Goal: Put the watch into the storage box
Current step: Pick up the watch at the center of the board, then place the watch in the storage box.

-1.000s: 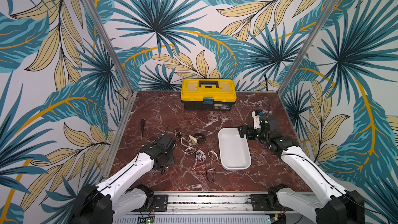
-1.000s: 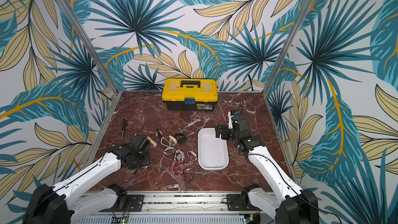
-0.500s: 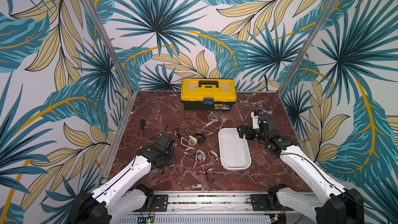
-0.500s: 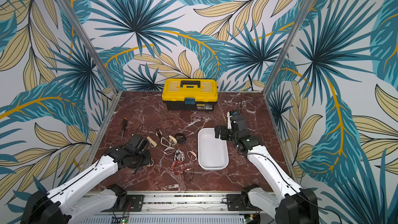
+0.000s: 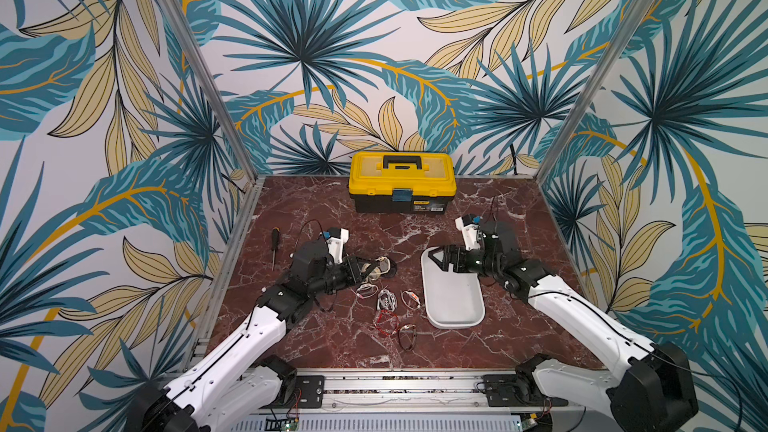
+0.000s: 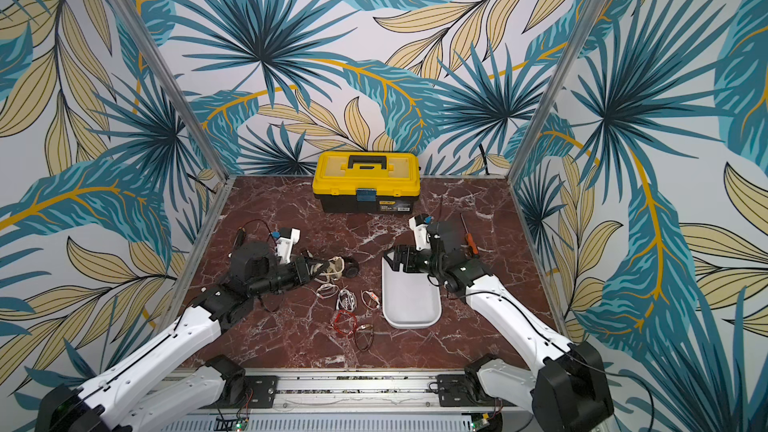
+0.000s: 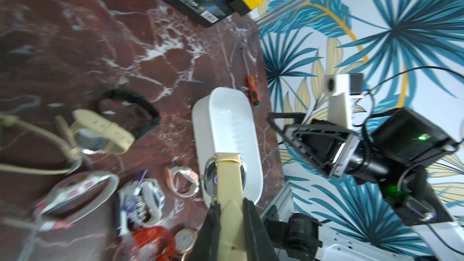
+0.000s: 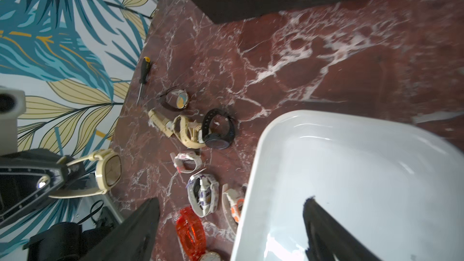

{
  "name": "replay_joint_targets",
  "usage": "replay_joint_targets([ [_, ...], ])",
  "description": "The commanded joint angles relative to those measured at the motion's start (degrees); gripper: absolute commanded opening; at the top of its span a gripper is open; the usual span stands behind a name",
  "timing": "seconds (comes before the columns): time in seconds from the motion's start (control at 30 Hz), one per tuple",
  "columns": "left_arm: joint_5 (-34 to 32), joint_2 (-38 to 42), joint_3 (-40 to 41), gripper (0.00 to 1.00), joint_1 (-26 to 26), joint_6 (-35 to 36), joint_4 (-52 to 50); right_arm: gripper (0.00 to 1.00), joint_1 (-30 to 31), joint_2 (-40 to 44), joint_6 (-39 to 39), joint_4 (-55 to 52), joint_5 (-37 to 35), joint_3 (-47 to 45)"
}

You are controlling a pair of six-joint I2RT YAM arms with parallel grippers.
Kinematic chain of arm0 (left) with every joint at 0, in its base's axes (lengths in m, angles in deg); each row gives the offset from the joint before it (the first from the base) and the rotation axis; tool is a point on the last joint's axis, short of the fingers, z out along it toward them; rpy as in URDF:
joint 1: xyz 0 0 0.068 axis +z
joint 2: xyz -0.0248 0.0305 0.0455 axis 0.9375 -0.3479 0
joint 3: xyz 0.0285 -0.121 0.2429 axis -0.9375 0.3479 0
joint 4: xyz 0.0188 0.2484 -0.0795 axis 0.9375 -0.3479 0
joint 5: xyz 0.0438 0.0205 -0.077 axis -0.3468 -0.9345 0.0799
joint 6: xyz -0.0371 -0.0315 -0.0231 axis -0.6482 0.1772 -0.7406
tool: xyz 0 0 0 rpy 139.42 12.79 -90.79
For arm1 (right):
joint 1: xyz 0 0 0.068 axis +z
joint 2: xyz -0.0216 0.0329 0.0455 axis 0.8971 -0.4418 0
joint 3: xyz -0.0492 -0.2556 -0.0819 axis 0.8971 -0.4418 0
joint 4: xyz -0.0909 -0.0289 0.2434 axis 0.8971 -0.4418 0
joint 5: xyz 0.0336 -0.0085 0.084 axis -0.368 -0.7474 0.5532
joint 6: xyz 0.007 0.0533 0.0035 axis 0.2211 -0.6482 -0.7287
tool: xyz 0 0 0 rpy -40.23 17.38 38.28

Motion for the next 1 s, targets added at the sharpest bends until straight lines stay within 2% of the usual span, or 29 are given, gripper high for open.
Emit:
replay_joint_targets([
  [0.0,6.9,-4.5,0.1,0.11,-0.2,-3.6,15.2,0.88,3.1,-1.8,-4.2,2.6,0.4,1.7],
  [0.17,7.2,-8.5,1.5,0.10,-0.4,-5.2,20.6,0.86,5.6,-2.9,-4.8,4.1,-0.1,2.9],
  [0.23,7.1,-8.8,1.8,0.10,-0.6,-5.6,21.3,0.82,6.1,-4.0,-4.4,3.3,0.3,3.7],
  [0.47,6.8,-9.0,2.7,0.10,-1.0,-5.4,21.1,0.74,8.3,-8.1,-3.9,4.4,1.0,6.6],
  [0.67,5.8,-9.3,3.4,0.10,-1.2,-4.8,20.2,0.71,9.5,-9.8,-3.8,4.5,1.2,8.3],
  [0.73,5.5,-9.4,3.7,0.10,-1.2,-4.7,20.1,0.71,9.7,-9.2,-3.7,3.6,-0.1,8.4],
  [0.83,5.5,-9.8,3.7,0.10,-1.2,-4.3,20.0,0.71,9.6,-7.4,-3.1,-1.7,-6.4,8.8],
  [0.97,5.4,-10.5,3.6,0.10,-1.2,-3.9,19.6,0.71,9.6,-4.7,-2.7,-3.7,-8.1,8.9],
])
